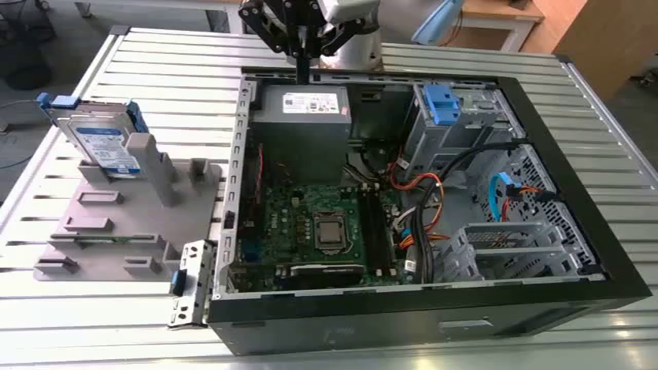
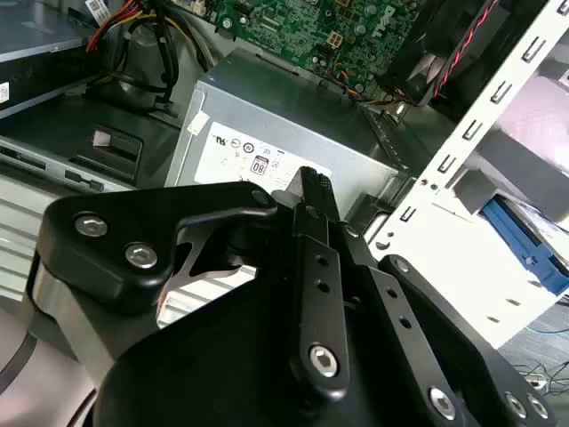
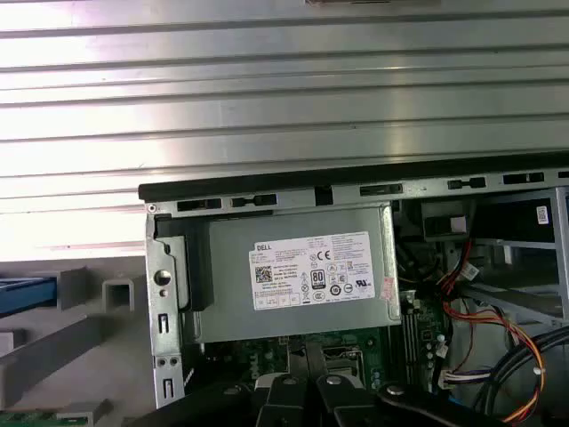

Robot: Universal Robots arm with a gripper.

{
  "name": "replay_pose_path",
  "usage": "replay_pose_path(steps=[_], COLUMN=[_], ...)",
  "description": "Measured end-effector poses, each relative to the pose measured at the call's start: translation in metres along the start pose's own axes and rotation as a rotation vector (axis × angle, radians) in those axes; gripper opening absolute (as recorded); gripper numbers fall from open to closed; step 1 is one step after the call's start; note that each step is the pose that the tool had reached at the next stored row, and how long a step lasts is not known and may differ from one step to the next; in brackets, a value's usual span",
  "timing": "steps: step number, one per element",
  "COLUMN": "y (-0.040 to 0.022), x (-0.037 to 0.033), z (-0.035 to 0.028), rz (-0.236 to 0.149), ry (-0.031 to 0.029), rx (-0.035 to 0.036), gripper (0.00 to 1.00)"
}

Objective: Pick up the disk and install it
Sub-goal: 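Reach for the disk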

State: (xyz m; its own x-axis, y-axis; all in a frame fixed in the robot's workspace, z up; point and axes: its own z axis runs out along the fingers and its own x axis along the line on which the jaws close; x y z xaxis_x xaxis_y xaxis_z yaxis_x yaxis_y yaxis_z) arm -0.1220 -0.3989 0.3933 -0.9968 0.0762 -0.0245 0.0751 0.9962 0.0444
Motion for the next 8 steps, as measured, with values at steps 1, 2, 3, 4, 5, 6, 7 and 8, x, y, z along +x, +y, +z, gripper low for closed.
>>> replay_pose_path(steps=[1, 2, 3, 4, 5, 6, 7, 8], y=[0.0000, 0.0000, 0.0000, 0.0000, 0.0000, 0.0000, 0.0000, -0.0001], x=[0.0000, 0.0000, 0.0000, 0.0000, 0.0000, 0.0003, 0.0007, 0.0011], z=[0.0000, 0.0000, 0.0000, 0.0000, 0.0000, -0.0001, -0.0001, -0.0001], rz=[0.000, 0.000, 0.000, 0.000, 0.000, 0.000, 0.000, 0.000], ry=[0.0000, 0.0000, 0.0000, 0.0000, 0.0000, 0.0000, 0.0000, 0.0000], rx=[0.0001, 0.0001, 0.0001, 0.0001, 0.0001, 0.0002, 0.0001, 0.0001], gripper=[0.11, 0.11, 0.11, 0.11, 0.11, 0.11, 0.11, 0.11])
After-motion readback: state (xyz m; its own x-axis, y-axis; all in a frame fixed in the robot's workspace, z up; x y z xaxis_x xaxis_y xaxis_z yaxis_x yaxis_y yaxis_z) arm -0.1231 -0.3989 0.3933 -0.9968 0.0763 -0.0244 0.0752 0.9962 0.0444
